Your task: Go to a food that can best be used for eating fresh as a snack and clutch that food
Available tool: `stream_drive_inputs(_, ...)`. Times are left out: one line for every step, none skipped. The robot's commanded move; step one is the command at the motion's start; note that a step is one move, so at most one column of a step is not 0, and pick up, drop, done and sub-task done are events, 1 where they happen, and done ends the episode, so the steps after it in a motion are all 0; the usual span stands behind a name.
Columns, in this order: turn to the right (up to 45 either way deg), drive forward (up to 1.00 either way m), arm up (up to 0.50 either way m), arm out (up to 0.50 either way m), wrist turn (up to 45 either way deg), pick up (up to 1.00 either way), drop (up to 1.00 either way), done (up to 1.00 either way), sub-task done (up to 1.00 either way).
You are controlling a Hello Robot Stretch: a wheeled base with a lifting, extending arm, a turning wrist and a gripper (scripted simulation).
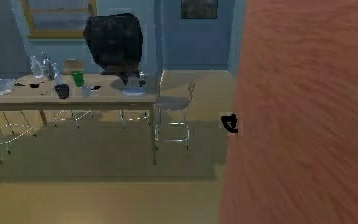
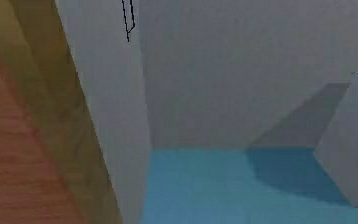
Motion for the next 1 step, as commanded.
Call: stream_drive_inputs(0.0,1.0,0.0,0.0,0.0,0.0,0.0,0.0,0.0)
